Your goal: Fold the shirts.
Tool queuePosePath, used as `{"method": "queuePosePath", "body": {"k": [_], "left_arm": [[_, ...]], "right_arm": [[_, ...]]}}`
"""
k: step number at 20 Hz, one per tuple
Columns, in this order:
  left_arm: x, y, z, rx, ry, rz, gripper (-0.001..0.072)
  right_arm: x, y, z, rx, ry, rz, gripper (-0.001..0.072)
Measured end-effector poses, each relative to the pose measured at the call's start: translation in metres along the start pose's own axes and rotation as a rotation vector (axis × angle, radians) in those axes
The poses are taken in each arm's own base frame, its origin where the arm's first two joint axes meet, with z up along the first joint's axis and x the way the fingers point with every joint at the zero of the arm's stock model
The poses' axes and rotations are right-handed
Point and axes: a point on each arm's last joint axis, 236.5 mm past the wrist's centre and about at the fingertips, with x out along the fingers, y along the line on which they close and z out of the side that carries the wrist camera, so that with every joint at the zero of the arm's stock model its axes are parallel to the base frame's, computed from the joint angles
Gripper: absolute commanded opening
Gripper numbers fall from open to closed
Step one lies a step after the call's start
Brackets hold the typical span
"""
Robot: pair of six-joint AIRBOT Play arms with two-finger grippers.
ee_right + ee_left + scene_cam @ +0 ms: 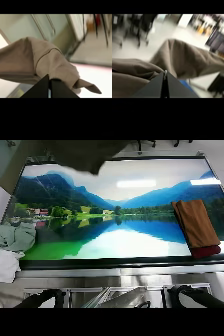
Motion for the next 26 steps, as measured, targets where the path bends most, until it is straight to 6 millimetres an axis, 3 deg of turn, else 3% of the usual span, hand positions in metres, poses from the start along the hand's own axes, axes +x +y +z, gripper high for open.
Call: {"method": "queuePosePath", "body": {"k": [2, 5, 6, 8, 10, 13, 15, 17, 19, 21, 23, 24, 25, 26], "left_arm": [[-0.064, -0.058, 0.046, 0.075, -0.175, -0.037, 0.0019], [-0.139, -0.102, 0.079, 0.165, -0.366, -0.035, 0.0018], [-0.147, -0.104, 0.08, 0.174, -0.386, -0.026, 0.0018], [-0.138, -0.089, 0.069, 0.17, -0.36, 0.006, 0.0019], [-0.095, -0.051, 0.036, 0.127, -0.241, 0.048, 0.0019], [-0.002, 0.028, -0.053, 0.012, 0.011, 0.113, 0.0019], [0.061, 0.089, -0.139, -0.077, 0.197, 0.168, 0.0019], [0.109, 0.144, -0.231, -0.15, 0.373, 0.222, 0.0019], [0.138, 0.19, -0.327, -0.217, 0.55, 0.265, 0.0019], [0.152, 0.222, -0.411, -0.277, 0.706, 0.289, 0.0019], [0.157, 0.24, -0.471, -0.317, 0.818, 0.296, 0.002], [0.16, 0.245, -0.488, -0.325, 0.849, 0.294, 0.0083], [0.163, 0.249, -0.5, -0.332, 0.872, 0.29, 0.0441], [0.166, 0.25, -0.503, -0.343, 0.883, 0.286, 0.0685]], "right_arm": [[-0.056, 0.052, 0.042, -0.169, -0.102, 0.002, 0.0026], [-0.114, 0.09, 0.065, -0.345, -0.171, -0.055, 0.0026], [-0.119, 0.09, 0.063, -0.372, -0.162, -0.076, 0.0026], [-0.112, 0.074, 0.042, -0.378, -0.082, -0.104, 0.0026], [-0.088, 0.043, 0.003, -0.33, 0.054, -0.115, 0.0026], [-0.045, -0.017, -0.079, -0.198, 0.276, -0.124, 0.0026], [-0.018, -0.065, -0.151, -0.077, 0.426, -0.146, 0.0027], [0.001, -0.108, -0.229, 0.049, 0.563, -0.175, 0.0027], [0.01, -0.148, -0.314, 0.174, 0.697, -0.217, 0.0027], [0.011, -0.18, -0.39, 0.278, 0.815, -0.258, 0.0027], [0.008, -0.199, -0.451, 0.368, 0.906, -0.286, 0.0027], [0.007, -0.206, -0.472, 0.4, 0.935, -0.298, 0.0027], [0.007, -0.212, -0.488, 0.424, 0.947, -0.312, 0.0027], [0.006, -0.217, -0.5, 0.439, 0.961, -0.322, 0.0027]]}}
